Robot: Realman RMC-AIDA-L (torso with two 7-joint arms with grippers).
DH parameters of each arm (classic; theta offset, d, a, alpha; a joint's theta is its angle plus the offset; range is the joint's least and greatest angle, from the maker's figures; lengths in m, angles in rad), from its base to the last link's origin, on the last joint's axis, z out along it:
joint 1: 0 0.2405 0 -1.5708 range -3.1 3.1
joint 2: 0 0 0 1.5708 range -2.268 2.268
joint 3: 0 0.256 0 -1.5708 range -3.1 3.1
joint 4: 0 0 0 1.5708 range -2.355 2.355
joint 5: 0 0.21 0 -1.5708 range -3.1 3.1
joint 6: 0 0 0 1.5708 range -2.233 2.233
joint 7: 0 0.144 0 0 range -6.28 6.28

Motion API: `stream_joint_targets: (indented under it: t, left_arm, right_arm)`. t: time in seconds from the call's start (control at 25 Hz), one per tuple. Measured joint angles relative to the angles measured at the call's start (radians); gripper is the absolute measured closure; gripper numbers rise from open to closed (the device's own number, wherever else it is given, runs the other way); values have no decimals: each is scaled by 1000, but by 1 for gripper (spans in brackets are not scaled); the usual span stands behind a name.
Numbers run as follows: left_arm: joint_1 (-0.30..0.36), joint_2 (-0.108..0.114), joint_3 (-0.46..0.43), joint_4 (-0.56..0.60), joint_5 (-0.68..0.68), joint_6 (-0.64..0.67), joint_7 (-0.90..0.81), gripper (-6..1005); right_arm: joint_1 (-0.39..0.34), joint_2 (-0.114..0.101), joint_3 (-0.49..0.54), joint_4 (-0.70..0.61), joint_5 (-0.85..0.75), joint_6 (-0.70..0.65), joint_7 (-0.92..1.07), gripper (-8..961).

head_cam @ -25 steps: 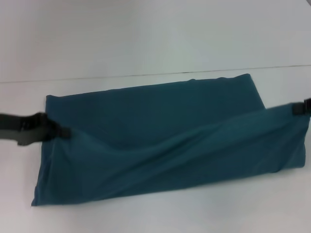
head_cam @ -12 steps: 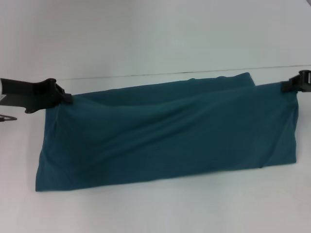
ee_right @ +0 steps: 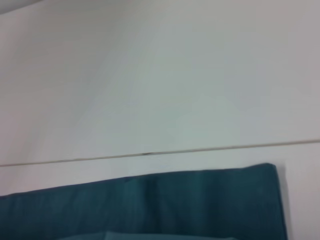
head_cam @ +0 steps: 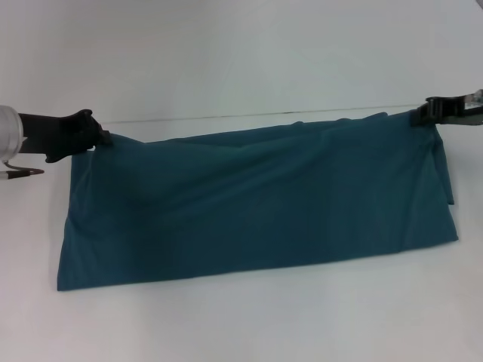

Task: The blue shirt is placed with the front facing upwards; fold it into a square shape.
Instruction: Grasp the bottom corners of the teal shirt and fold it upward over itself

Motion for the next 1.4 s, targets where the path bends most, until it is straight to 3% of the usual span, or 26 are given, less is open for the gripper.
stream_joint_targets:
  t: [0.56, 1.4]
  left_arm:
    - [-37, -30, 7, -20, -4, -149, -5, 914]
    - [-65, -35, 7, -59, -13, -267, 25, 883]
  right_arm:
    - [79, 62, -35, 58, -201, 223, 58, 750]
    - [138, 63, -63, 128, -292, 323, 81, 720]
